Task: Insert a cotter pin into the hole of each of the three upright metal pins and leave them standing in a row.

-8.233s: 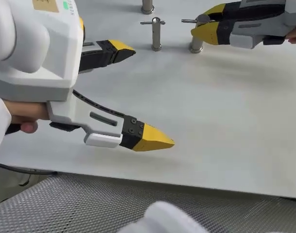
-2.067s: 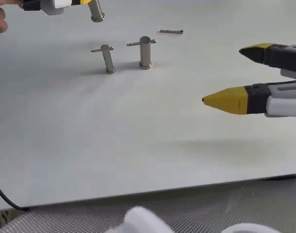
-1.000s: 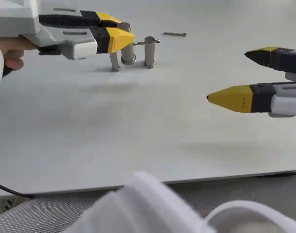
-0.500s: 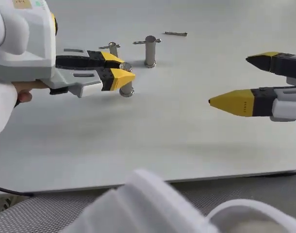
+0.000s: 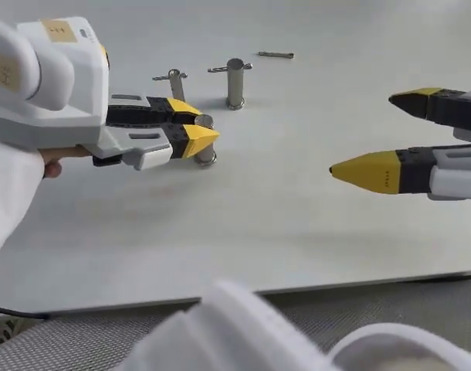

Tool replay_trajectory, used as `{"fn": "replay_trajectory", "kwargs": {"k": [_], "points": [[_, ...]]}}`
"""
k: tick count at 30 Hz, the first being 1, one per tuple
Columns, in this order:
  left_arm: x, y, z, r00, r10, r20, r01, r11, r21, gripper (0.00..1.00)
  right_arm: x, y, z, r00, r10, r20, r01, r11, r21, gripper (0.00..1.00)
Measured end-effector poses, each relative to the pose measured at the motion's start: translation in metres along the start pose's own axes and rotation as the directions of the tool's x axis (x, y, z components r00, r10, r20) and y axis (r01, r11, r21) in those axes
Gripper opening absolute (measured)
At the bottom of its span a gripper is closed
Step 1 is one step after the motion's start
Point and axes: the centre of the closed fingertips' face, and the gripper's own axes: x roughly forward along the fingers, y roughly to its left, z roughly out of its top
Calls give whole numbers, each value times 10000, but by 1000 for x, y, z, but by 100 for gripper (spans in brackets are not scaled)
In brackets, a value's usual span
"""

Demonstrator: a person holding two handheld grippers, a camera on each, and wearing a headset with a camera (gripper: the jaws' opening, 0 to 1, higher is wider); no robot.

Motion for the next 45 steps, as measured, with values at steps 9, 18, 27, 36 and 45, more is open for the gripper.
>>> {"fn": "replay_trajectory", "kwargs": {"k": [9, 18, 27, 36, 45], "points": [[4, -2, 0, 9997, 141, 177, -142, 9999, 45, 11, 2, -1, 4, 10000, 89, 15, -89, 9999, -109, 95], [1, -1, -1, 9976, 293, 621, -266, 9987, -446, 11, 2, -1, 3, 9999, 108, 6, -108, 9997, -227, 96], [-3, 2, 10, 9947, 297, 983, -223, 9969, -752, 15, 3, 2, 7, 9996, 278, 110, -276, 9994, -213, 97], [-27, -10, 13, 9932, -102, 1157, 191, 9969, -762, 37, -2, 7, 12, 9992, 288, 263, -278, 9989, -377, 97], [-57, -21, 17, 9923, 99, 1233, -4, 9971, -763, 70, -11, 12, 14, 9996, 146, 232, -134, 9985, -521, 97]]}}
